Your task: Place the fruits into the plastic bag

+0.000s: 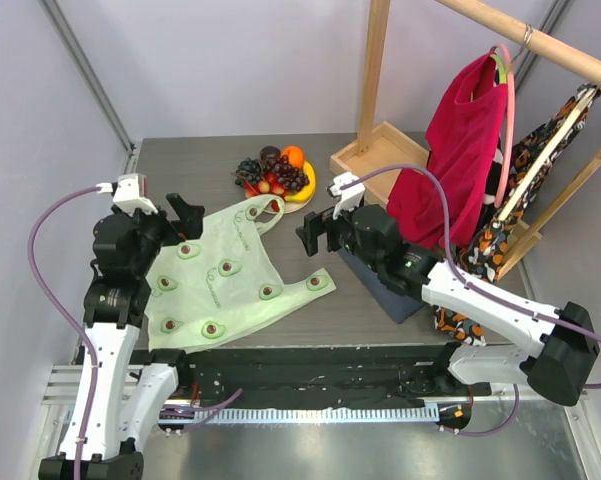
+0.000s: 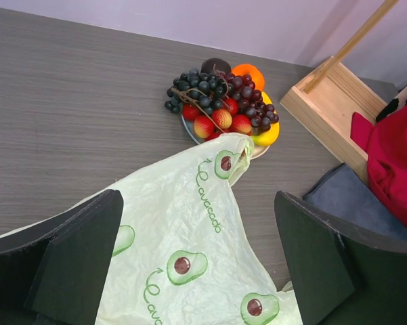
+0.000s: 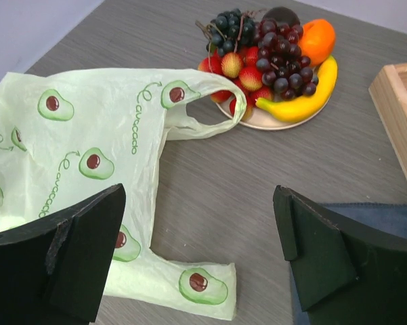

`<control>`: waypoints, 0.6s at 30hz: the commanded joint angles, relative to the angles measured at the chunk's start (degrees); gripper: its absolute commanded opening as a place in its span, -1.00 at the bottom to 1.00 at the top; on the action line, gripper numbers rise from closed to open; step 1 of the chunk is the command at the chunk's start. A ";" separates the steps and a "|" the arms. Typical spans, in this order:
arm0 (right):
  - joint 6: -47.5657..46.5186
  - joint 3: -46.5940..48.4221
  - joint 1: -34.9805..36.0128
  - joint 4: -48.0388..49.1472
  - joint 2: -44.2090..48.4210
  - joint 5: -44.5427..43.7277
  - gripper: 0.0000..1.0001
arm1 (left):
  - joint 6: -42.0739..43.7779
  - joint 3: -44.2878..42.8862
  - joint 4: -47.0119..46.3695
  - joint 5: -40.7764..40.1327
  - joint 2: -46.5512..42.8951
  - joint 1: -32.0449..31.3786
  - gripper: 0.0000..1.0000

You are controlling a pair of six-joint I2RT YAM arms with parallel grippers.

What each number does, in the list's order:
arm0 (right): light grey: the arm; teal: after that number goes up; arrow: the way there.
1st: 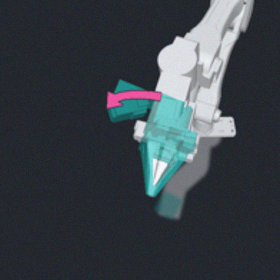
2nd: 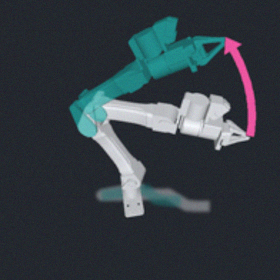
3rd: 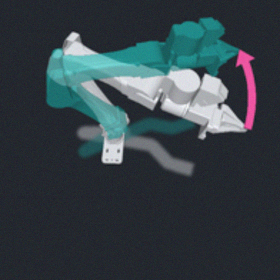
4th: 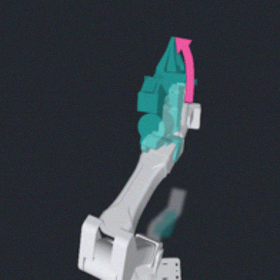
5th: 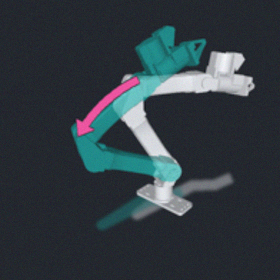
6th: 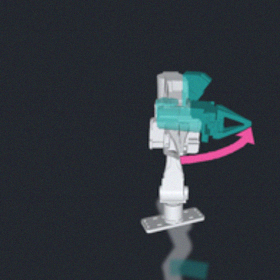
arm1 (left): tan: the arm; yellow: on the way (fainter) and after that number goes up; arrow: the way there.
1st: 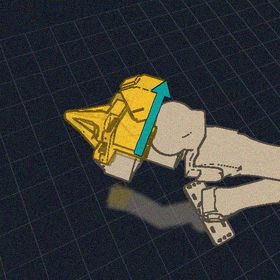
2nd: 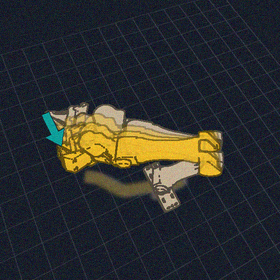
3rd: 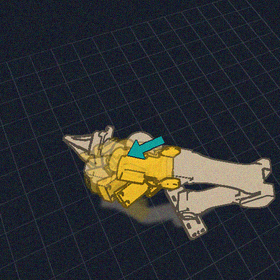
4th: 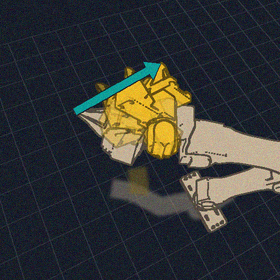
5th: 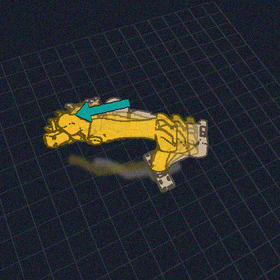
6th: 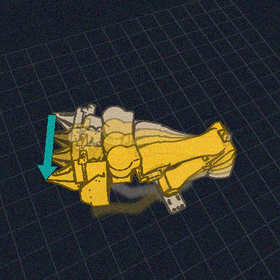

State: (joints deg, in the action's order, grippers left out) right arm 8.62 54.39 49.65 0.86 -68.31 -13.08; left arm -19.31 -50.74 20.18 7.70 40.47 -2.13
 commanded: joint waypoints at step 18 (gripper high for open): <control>4.21 0.89 -7.88 -2.80 -0.33 3.83 0.99 | -0.73 1.61 -1.82 0.03 2.15 -0.42 1.00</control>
State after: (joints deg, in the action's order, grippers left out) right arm 10.61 54.43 46.65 -2.59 -69.58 -12.73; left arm -20.60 -48.69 19.97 7.14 40.88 -2.15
